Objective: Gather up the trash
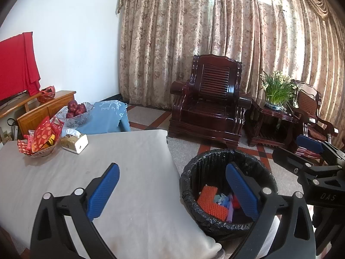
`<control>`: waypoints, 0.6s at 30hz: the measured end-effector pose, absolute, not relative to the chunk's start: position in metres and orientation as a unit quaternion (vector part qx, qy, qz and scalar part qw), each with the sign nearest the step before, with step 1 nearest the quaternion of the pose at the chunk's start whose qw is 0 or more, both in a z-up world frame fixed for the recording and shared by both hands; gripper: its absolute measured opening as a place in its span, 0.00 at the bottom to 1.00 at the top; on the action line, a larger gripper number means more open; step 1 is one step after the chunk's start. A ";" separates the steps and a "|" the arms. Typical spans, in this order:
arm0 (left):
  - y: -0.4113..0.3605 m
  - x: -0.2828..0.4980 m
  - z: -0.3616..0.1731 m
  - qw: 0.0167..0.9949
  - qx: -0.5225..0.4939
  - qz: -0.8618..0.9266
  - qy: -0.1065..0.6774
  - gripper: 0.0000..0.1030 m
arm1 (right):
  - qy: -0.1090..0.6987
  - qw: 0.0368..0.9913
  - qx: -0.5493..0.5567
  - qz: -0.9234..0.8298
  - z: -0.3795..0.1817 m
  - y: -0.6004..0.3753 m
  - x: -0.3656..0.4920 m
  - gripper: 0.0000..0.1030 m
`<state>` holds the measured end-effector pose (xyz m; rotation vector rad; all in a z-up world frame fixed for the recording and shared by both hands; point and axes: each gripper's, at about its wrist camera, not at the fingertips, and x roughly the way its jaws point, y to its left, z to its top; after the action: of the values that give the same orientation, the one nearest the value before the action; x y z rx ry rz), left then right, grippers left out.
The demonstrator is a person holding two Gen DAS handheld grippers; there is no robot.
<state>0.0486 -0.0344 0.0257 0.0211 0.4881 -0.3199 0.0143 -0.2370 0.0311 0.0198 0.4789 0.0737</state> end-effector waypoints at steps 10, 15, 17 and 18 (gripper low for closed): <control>-0.035 0.049 0.022 0.957 0.010 -0.157 0.243 0.94 | 0.236 0.971 0.010 0.037 0.031 -0.237 0.014 0.95; -0.036 0.049 0.022 0.957 0.011 -0.157 0.243 0.94 | 0.237 0.971 0.010 0.036 0.031 -0.237 0.014 0.95; -0.036 0.049 0.022 0.957 0.011 -0.157 0.243 0.94 | 0.236 0.971 0.010 0.036 0.031 -0.237 0.014 0.95; -0.036 0.049 0.022 0.957 0.011 -0.157 0.243 0.94 | 0.237 0.971 0.010 0.036 0.031 -0.237 0.015 0.95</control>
<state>0.0490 -0.0359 0.0224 0.0215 0.4926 -0.3190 0.0145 -0.2369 0.0312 0.0197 0.4790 0.0729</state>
